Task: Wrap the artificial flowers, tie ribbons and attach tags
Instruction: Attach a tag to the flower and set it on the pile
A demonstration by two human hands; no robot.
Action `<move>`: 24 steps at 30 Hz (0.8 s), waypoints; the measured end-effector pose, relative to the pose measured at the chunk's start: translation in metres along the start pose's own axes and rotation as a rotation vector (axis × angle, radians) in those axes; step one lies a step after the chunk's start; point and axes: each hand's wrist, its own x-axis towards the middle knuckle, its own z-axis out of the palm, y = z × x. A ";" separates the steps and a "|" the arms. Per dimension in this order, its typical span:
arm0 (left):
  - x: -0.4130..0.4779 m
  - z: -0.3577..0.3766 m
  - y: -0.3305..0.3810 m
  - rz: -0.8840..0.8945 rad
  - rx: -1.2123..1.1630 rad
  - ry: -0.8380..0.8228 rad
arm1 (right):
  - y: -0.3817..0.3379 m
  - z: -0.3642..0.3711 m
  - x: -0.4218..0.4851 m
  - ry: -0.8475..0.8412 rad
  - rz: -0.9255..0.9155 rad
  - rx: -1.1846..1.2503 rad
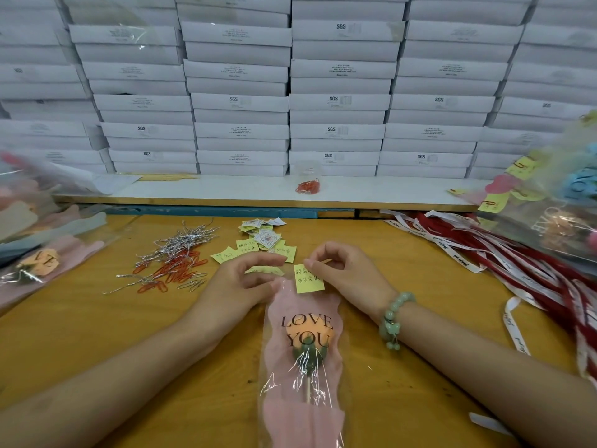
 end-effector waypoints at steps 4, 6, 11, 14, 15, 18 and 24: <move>0.000 0.000 -0.001 0.003 0.032 -0.010 | 0.000 0.000 0.000 0.006 -0.008 0.050; 0.000 0.002 0.000 0.024 0.044 -0.015 | 0.000 0.000 0.000 0.001 -0.026 0.062; 0.000 0.004 0.001 0.066 0.044 -0.014 | 0.000 0.001 0.000 -0.051 -0.073 0.063; 0.001 0.005 0.001 0.075 0.060 0.012 | -0.001 0.003 -0.001 -0.074 -0.103 0.076; 0.001 0.005 0.000 0.080 0.074 0.020 | -0.001 0.003 -0.001 -0.083 -0.112 0.074; 0.001 0.004 -0.001 0.099 0.115 0.028 | -0.003 0.004 -0.003 -0.108 -0.122 0.063; 0.001 0.003 0.003 0.241 0.218 0.055 | -0.006 0.008 -0.005 -0.120 -0.123 0.119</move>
